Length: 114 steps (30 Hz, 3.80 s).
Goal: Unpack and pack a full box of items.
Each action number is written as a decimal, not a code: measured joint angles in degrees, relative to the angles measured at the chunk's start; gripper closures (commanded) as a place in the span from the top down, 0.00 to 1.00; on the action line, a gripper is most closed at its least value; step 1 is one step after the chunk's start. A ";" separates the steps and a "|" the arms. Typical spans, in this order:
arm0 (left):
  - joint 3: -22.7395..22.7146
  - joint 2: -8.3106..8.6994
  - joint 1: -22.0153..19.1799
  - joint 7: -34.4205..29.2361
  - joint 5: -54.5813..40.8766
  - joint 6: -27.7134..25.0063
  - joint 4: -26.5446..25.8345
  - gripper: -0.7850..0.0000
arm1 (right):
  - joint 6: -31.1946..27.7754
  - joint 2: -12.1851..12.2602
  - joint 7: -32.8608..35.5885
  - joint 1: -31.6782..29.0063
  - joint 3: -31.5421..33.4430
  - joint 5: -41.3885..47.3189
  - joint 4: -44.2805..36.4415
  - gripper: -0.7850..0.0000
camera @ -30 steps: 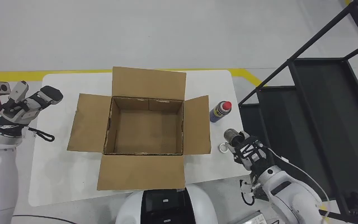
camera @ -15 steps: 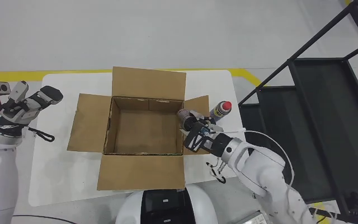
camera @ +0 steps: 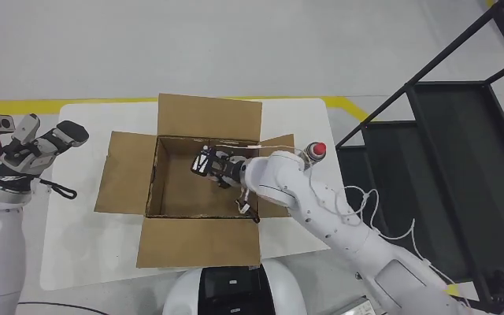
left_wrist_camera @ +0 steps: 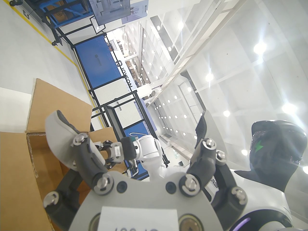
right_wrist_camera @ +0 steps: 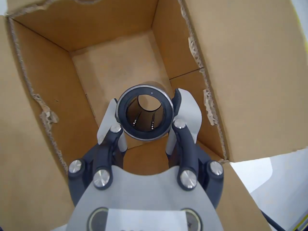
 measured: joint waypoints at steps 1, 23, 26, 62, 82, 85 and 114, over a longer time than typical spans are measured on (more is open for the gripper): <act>0.00 0.00 0.00 0.00 0.00 0.00 0.00 1.00 | 0.37 -0.34 -0.03 0.59 -0.80 0.26 2.04 0.00; 0.00 0.00 0.00 0.00 0.00 0.00 0.00 1.00 | -1.40 -1.55 -5.93 0.47 -1.36 -0.54 10.11 1.00; 0.00 0.00 0.00 0.00 0.00 0.00 0.00 1.00 | -5.94 0.87 -5.47 -5.37 3.54 -2.61 0.28 1.00; 0.00 0.00 0.00 0.00 0.00 0.00 0.00 1.00 | -3.87 8.22 -42.11 -61.33 51.22 -4.45 -16.00 1.00; 0.00 0.00 0.00 0.00 0.00 0.00 0.00 1.00 | 5.26 7.79 -26.06 -51.83 45.96 0.30 -3.78 0.27; 0.00 0.00 0.00 0.00 0.00 0.00 0.00 1.00 | 5.93 7.69 -25.86 -50.78 45.18 0.95 -2.36 0.26; 0.00 0.00 0.00 0.00 0.00 0.00 0.00 1.00 | 9.44 7.37 -23.30 -43.43 40.42 0.51 5.68 0.00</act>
